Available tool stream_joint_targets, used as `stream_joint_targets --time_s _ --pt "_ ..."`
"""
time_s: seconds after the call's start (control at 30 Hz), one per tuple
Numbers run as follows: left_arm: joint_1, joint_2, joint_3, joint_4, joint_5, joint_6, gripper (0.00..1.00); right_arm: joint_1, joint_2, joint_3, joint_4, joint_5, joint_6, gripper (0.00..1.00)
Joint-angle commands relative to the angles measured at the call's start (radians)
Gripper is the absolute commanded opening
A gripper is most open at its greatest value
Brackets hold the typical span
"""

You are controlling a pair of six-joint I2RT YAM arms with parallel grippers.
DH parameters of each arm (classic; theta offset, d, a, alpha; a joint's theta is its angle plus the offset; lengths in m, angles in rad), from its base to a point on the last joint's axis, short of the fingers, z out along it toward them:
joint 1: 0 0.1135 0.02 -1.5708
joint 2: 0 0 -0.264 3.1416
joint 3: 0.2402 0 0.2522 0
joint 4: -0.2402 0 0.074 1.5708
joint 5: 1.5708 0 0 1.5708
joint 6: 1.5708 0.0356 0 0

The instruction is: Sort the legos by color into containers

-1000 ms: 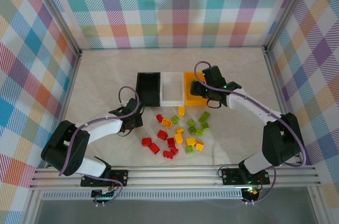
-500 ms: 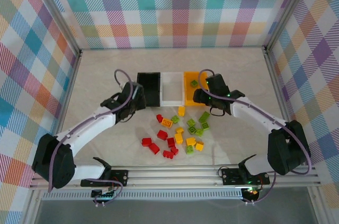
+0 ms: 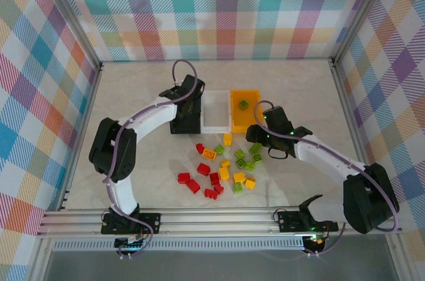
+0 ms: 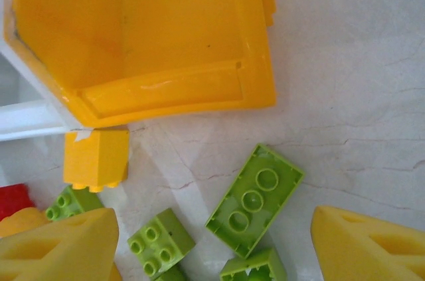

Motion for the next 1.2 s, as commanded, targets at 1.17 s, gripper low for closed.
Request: stream_joint_targets --time_s 1.17 --pt "-0.127 -0.988 -0.753 0.019 0.099 -0.274 1.0 0.063 0.434 0.145 -0.147 0.218 0.219 0.66"
